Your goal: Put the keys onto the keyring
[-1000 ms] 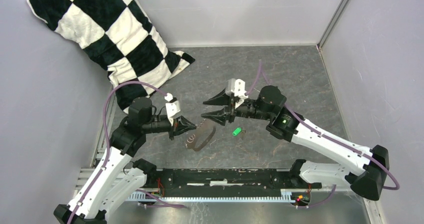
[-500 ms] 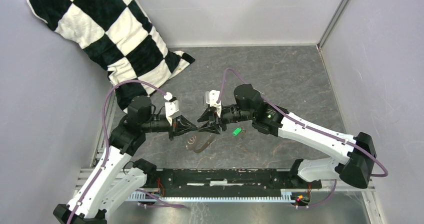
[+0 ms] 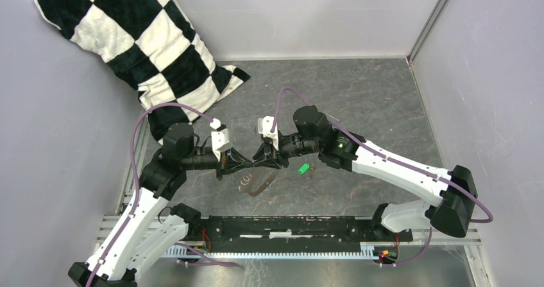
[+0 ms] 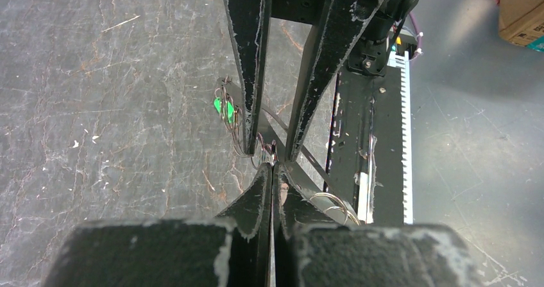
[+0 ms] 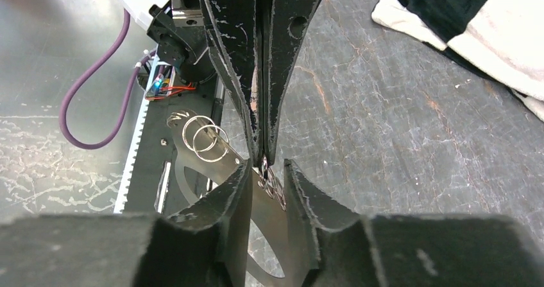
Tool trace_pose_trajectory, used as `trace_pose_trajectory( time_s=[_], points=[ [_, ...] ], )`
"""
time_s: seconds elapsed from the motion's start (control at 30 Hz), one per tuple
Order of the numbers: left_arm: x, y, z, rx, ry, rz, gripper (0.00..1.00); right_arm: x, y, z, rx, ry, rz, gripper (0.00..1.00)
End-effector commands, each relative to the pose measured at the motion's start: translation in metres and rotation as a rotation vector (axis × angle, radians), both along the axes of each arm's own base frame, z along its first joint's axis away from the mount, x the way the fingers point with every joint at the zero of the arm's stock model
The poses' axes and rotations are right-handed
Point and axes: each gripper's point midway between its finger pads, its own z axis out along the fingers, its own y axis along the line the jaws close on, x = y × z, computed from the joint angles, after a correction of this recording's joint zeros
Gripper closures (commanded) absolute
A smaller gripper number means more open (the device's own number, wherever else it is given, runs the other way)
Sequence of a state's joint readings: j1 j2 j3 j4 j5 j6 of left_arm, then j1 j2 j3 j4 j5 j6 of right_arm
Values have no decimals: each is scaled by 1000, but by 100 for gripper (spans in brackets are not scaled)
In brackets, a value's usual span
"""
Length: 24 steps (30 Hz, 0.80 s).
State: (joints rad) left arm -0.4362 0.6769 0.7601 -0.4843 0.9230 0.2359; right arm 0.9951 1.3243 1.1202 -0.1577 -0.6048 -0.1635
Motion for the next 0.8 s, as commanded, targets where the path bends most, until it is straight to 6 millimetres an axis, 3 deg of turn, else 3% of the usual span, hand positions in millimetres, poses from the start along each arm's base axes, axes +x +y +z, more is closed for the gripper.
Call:
trace_pose_trajectory(
  time_s=[0.0,0.13,0.23,0.37,0.47,0.53,0.77],
  points=[
    [-5,-2,23,-40,-35,-27,98,1,5,26,54,-51,7,74],
    [-6,-3,24,-42,-32,-35,98,3,7,27,59,-48,-1,92],
    [-7,-3,25,-45,-32,-42,98,3,8,27,67,-39,0,99],
    [-8,-4,25,-47,-22,-48,96,0,10,27,73,-24,6,99],
    [-7,-5,26,-46,2,-50,67,0,7,32,93,-31,1,99],
    [-10,-5,25,-45,13,-58,60,0,4,38,125,-42,-11,99],
    [-18,-3,37,-77,-10,-58,63,-6,-8,48,269,-25,-57,99]
  ],
)
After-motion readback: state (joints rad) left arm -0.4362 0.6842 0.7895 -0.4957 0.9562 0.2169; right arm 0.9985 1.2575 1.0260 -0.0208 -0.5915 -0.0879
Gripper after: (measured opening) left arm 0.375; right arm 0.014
